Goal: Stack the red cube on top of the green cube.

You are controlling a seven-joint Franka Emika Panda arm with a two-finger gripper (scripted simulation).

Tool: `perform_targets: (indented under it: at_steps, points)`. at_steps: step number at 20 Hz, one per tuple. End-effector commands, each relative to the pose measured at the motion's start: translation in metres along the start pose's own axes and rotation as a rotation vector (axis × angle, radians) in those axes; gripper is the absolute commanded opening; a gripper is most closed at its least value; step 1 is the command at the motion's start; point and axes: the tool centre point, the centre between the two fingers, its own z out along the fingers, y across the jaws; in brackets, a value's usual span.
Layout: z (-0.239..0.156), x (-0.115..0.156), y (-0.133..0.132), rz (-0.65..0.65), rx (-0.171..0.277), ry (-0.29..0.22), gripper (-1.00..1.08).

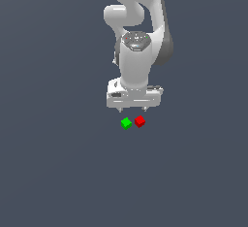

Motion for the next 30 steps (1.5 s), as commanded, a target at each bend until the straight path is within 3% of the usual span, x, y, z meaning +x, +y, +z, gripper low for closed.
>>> perform_targets:
  at_steps: [1,11,23,30]
  points:
    - [0.0,0.0,0.0,0.0,0.0,0.0,1.0]
    - [0.018,-0.004,-0.009,-0.091,-0.002,-0.002,1.0]
    - [0.082,-0.023,-0.038,-0.408,-0.011,-0.009,1.0]
    - [0.106,-0.032,-0.046,-0.528,-0.016,-0.012,1.0]
